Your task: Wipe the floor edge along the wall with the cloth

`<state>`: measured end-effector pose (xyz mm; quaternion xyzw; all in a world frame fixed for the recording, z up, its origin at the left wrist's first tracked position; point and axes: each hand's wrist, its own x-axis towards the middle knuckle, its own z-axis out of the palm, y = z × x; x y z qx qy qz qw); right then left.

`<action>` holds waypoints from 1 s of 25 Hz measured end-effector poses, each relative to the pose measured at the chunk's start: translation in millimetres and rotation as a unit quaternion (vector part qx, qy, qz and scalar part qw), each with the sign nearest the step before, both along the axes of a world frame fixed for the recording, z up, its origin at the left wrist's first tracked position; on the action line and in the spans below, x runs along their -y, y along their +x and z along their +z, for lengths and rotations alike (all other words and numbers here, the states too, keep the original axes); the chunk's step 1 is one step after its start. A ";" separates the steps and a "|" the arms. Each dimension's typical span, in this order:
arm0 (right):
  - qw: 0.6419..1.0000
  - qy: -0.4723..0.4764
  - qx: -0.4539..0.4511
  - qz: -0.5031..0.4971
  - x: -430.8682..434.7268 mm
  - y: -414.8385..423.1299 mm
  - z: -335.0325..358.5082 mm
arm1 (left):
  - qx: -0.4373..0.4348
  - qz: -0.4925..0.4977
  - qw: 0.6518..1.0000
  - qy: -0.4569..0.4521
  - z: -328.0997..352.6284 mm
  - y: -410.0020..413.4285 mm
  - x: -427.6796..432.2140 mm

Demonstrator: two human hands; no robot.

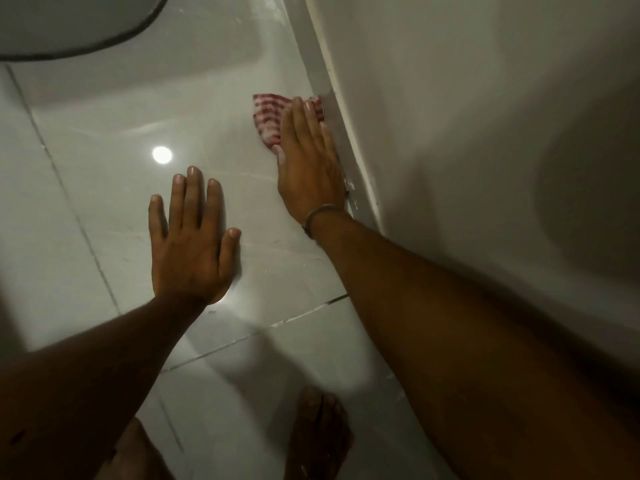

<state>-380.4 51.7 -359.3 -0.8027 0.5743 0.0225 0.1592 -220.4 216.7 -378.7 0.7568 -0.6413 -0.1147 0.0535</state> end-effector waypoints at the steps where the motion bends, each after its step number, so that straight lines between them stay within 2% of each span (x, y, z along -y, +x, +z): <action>1: 1.000 -0.003 0.006 0.002 -11.3 -8.0 -0.4 | -0.003 0.000 1.000 -0.002 0.9 -0.8 0.3; 5: 1.000 0.000 -0.022 -0.018 -108.2 -66.9 2.1 | -0.020 0.002 1.000 -0.007 3.0 -2.6 0.9; 9: 0.998 0.002 -0.010 -0.056 -221.6 -131.1 1.9 | -0.021 -0.003 1.000 0.001 4.1 -3.9 -1.5; 14: 0.994 0.038 0.036 -0.099 -312.2 -182.9 20.8 | -0.053 -0.019 0.995 0.082 35.7 5.2 -7.7; 16: 0.985 0.098 0.056 -0.132 -327.1 -194.1 41.4 | -0.056 -0.013 0.990 0.132 63.4 10.1 -27.8; 19: 0.939 0.217 0.123 -0.236 -324.9 -191.7 94.7 | -0.057 0.007 0.981 0.187 120.9 9.1 -71.5; 23: 0.894 0.265 0.192 -0.306 -291.9 -152.7 188.7 | -0.046 0.025 0.967 0.250 208.7 10.1 -95.7; 25: 0.898 0.265 0.188 -0.296 -259.4 -116.6 232.8 | -0.045 0.026 0.967 0.248 250.9 13.3 -89.0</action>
